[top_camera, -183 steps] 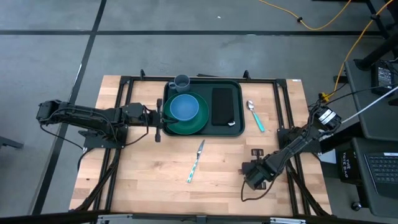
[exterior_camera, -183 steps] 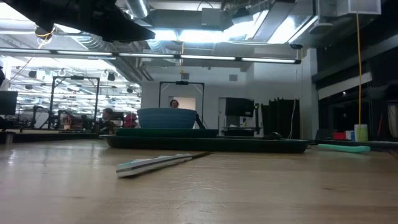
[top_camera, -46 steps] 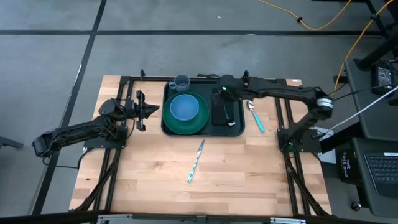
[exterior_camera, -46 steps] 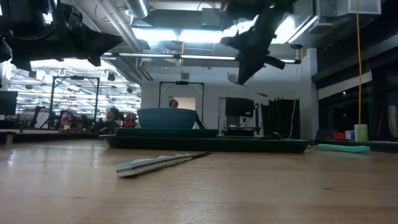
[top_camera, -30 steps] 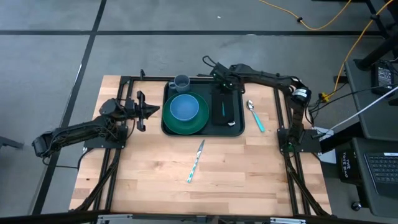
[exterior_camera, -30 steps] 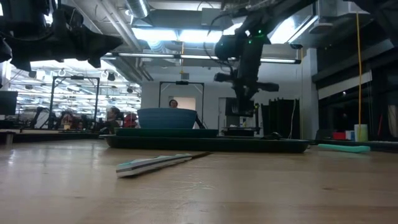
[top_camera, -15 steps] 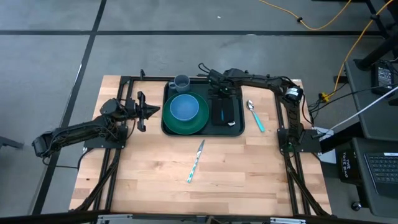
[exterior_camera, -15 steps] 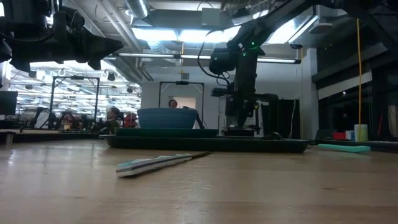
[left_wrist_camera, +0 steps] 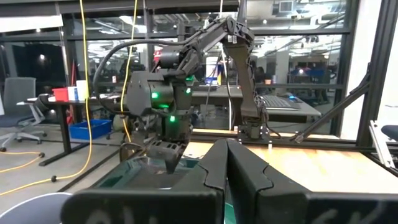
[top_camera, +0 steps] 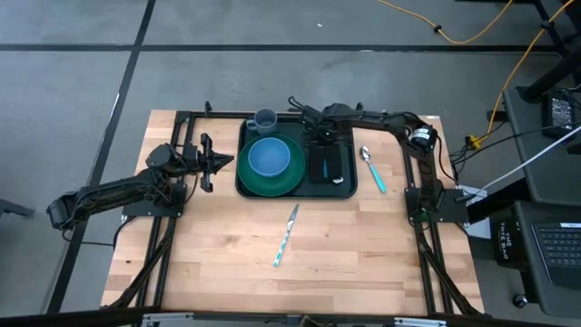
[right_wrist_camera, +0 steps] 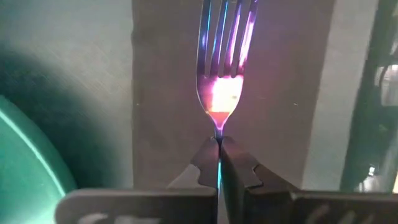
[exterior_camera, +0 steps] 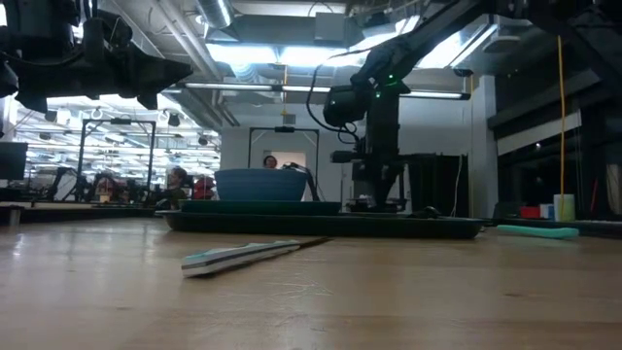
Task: Set up tray
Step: Put the blue fork on top of the black napkin on the green tray
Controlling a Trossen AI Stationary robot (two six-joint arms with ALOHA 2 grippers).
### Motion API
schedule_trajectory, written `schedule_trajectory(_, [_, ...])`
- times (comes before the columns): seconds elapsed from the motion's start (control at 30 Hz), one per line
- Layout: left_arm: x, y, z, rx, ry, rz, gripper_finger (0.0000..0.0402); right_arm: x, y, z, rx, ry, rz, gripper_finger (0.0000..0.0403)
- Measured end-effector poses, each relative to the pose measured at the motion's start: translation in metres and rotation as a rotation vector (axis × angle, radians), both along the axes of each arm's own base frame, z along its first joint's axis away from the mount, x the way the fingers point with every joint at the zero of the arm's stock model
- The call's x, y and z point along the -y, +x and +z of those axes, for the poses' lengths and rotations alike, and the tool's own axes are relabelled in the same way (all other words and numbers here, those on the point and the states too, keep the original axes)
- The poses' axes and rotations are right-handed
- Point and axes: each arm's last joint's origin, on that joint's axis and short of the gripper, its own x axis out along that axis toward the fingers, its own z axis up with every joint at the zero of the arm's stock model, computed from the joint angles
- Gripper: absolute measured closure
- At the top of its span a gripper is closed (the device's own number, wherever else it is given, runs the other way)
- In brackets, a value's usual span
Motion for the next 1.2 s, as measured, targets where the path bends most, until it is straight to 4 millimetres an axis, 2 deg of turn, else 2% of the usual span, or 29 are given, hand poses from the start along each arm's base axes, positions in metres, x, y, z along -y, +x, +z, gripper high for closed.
schedule_trajectory(0.3, [0.000,0.000,0.000,0.001,0.000,0.000,0.0399,0.002,0.002,-0.008,-0.017,-0.010,0.001,0.0400])
schedule_trajectory(0.87, [0.000,0.000,0.000,0.001,0.000,0.000,0.0397,0.002,0.001,-0.008,-0.030,-0.025,0.010,0.0399])
schedule_trajectory(1.2, [0.000,0.000,0.000,0.001,0.000,0.000,0.0399,0.000,-0.004,-0.025,-0.041,-0.006,0.020,0.0399])
